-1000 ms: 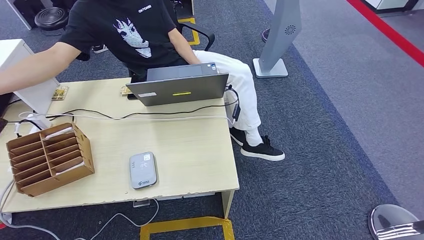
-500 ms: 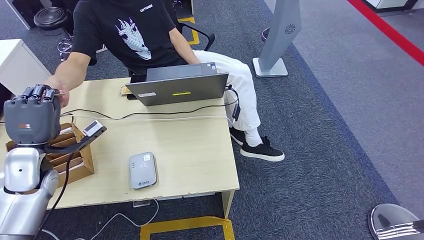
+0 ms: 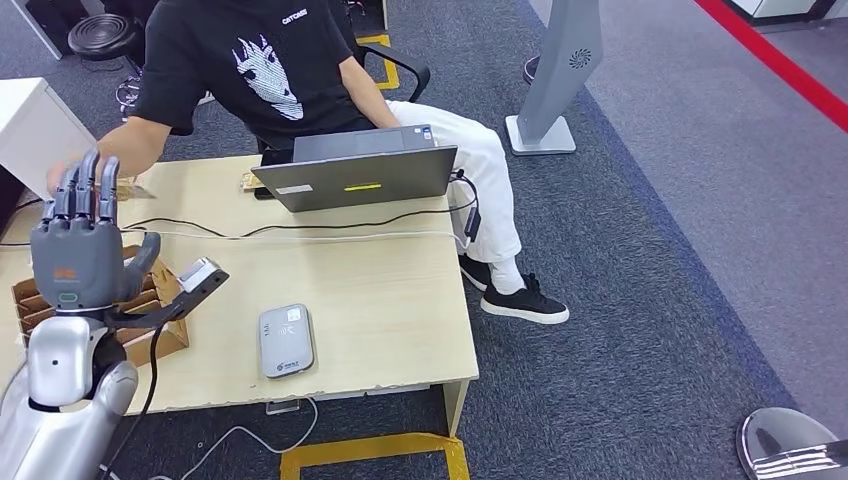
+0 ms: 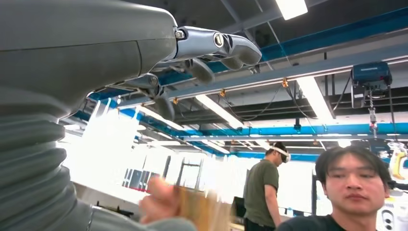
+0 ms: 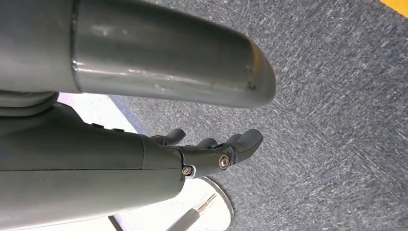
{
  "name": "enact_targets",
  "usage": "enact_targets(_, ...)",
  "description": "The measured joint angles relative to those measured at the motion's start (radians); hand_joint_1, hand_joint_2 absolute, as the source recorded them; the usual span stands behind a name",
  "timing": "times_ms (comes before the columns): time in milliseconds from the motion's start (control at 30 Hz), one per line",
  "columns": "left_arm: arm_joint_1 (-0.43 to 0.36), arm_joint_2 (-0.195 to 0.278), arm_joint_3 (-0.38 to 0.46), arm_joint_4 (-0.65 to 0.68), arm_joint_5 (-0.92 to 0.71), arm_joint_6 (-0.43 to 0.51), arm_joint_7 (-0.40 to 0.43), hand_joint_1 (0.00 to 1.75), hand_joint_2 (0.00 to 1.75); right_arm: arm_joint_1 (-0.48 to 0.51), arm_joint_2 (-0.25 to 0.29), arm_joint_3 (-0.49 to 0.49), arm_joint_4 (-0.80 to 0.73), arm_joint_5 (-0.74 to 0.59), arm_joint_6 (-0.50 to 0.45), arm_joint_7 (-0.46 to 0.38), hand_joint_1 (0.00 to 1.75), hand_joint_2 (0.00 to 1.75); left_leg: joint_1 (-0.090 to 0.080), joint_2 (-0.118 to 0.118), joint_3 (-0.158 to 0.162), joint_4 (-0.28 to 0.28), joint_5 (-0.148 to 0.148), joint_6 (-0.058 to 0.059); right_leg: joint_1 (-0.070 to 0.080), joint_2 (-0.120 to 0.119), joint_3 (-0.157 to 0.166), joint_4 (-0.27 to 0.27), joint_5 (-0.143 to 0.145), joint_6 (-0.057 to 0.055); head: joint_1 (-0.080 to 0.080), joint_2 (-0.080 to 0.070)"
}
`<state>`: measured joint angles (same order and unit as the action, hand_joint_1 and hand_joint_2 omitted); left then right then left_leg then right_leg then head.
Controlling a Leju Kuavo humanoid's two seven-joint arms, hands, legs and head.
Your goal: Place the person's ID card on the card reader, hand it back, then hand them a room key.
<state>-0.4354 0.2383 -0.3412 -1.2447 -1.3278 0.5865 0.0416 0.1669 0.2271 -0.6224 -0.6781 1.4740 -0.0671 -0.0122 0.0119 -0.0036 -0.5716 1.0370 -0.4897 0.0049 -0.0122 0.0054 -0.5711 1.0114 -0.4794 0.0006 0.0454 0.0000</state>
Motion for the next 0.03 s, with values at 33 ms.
enact_targets(33, 0.009, -0.001, 0.000, -0.008, 0.003, 0.003, -0.001, 0.00, 1.75, 0.001, 0.000, 0.000, 0.000, 0.000, 0.000, 0.001, 0.00, 0.00, 0.000, 0.000, 0.000, 0.000, 0.000, 0.000, 0.000, 0.000, 0.000, 0.000, 0.000, 0.000, 0.000, 0.000)
